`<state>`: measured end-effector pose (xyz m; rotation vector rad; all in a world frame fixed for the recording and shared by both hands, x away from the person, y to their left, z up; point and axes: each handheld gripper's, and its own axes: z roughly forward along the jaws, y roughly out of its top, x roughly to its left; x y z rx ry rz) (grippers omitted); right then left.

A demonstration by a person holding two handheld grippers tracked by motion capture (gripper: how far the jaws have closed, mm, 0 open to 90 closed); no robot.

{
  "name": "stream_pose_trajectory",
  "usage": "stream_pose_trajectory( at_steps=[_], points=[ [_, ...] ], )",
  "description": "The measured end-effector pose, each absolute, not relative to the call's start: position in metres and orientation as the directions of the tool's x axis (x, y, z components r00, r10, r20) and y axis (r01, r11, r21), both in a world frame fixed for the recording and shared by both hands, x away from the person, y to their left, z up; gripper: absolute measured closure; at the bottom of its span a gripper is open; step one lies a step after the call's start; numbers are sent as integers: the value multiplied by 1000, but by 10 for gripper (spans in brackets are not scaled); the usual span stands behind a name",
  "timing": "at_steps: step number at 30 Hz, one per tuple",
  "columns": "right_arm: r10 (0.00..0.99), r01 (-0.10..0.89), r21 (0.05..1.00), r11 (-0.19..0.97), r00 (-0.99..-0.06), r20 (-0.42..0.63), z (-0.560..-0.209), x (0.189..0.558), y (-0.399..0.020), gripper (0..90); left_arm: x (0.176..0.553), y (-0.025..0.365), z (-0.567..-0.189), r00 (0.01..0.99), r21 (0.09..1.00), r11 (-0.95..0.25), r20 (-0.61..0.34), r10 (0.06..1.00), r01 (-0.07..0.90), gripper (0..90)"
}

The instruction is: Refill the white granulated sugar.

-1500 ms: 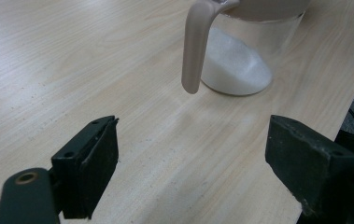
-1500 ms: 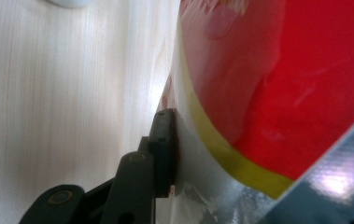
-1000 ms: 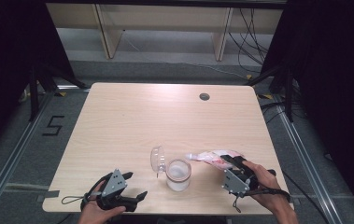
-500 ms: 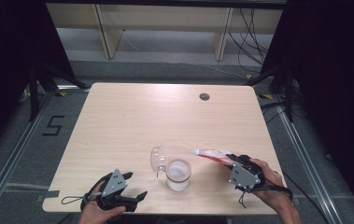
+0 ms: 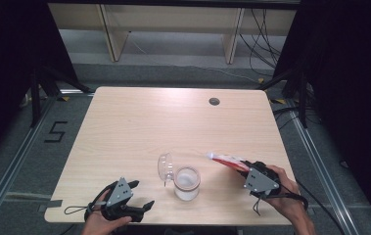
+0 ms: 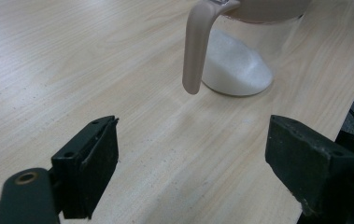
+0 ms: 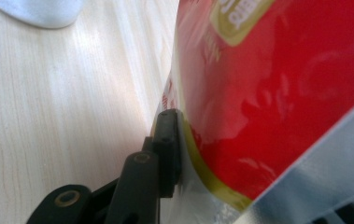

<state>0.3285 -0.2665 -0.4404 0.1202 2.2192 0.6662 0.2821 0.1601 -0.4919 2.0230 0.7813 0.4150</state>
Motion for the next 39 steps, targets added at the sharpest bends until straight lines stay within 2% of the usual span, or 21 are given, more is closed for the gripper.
stream_pose_trajectory(
  at_steps=[1, 11, 14, 27, 28, 30, 39],
  points=[
    [337, -91, 529, 844, -677, -654, -442, 327, -268, 719, 282, 160, -492, 744, 842, -397, -9, 668, 366, 171],
    [445, -21, 628, 778, -689, -573, -441, 333, -282, 718, 281, 158, -492, 743, 847, -380, -26, 669, 371, 171],
    [449, -27, 636, 771, -684, -574, -441, 333, -285, 717, 281, 158, -493, 741, 850, -368, -38, 670, 377, 171],
    [564, 53, 725, 687, -668, -486, -442, 338, -293, 717, 281, 158, -493, 740, 848, -371, -35, 671, 377, 171],
    [589, 83, 740, 668, -667, -457, -442, 337, -294, 716, 281, 158, -493, 739, 848, -373, -33, 673, 377, 171],
    [583, 70, 741, 668, -668, -463, -442, 338, -296, 716, 281, 158, -493, 738, 848, -372, -33, 674, 377, 171],
    [674, 134, 800, 585, -628, -388, -445, 339, -303, 705, 281, 159, -492, 739, 849, -374, -28, 673, 373, 171]
  ],
)
